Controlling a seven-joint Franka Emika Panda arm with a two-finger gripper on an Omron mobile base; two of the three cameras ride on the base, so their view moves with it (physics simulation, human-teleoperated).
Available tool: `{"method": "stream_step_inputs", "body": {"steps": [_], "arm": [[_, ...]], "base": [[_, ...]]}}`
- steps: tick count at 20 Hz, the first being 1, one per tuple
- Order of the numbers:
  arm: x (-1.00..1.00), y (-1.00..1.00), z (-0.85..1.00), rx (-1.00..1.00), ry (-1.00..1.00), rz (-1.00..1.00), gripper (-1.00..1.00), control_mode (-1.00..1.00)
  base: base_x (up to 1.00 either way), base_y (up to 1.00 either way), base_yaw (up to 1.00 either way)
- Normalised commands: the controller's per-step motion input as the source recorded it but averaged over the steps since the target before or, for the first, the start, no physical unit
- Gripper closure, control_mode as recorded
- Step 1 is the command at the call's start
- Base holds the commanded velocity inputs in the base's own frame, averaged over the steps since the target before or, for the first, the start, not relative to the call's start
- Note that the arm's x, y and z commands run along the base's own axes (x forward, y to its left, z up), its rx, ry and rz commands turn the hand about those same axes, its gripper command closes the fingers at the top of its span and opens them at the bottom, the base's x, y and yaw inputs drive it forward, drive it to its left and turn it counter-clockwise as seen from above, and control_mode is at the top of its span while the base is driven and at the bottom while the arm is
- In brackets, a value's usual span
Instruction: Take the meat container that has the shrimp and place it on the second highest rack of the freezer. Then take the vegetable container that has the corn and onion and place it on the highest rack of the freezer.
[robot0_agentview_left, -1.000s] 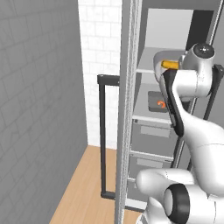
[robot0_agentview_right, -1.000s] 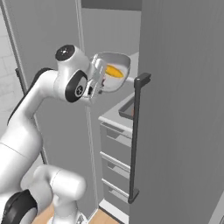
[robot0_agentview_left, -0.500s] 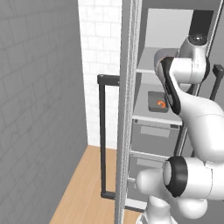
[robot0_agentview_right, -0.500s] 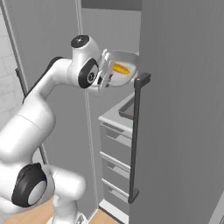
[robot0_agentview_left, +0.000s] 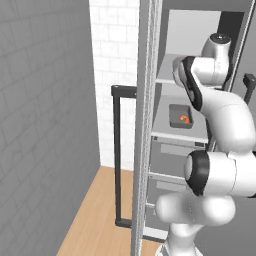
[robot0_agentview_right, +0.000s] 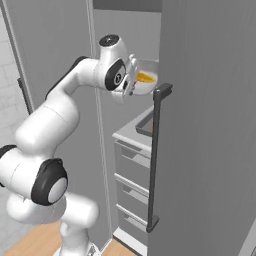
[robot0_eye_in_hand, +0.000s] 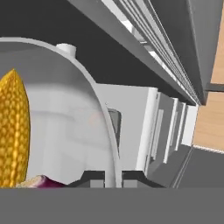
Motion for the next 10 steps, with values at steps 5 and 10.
{"method": "stream_step_inputs", "body": {"steps": [5,10], "arm": [[0.62,-0.32,0.00,0.06,0.01,0.00,1.00,-1.00],[0.53,-0.13,-0.01,0.00,0.00,0.00,1.00,-1.00]], "base": [[0.00,0.00,0.00],[0.00,0.00,0.00]]}}
